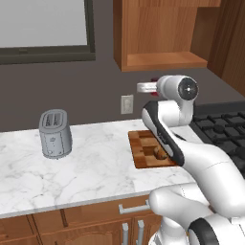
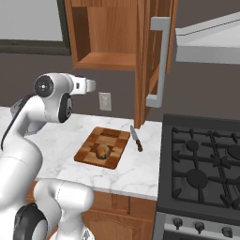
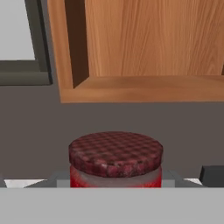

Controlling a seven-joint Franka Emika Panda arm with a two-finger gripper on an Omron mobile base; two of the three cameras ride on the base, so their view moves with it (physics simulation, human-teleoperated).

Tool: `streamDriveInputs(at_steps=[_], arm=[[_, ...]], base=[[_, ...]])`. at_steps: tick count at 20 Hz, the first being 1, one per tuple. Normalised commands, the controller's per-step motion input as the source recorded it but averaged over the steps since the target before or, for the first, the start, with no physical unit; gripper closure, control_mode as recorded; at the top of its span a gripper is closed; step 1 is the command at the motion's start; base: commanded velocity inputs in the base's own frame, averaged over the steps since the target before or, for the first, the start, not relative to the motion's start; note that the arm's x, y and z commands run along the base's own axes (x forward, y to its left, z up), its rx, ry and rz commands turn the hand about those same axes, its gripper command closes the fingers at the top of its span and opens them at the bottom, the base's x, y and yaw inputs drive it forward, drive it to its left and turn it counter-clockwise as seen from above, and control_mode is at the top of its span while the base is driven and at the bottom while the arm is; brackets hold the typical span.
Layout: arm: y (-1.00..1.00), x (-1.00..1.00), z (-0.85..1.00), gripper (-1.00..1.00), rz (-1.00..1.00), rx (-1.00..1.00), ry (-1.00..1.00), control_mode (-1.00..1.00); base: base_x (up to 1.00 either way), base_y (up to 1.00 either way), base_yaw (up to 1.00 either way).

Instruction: Pick the bread, place it on the cutting board, pick the jam, place it on the counter, and close the cabinet.

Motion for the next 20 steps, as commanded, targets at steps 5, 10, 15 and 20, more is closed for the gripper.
streamDriveInputs(at_steps=[5,10,15,20], arm=[[0.15,-0.05,-0.22,1.0,0.0,0.0,0.0,-1.0],[0.24,-0.01,-0.29,1.0,0.0,0.0,0.0,-1.0],[0.25,-0.06,-0.27,1.0,0.0,0.0,0.02,-1.0],[0.31,0.0,-0.3,1.0,0.0,0.0,0.02,-1.0]], base=[[0.0,0.0,0.0],[0.0,0.0,0.0],[0.0,0.0,0.0],[0.0,0.0,0.0]])
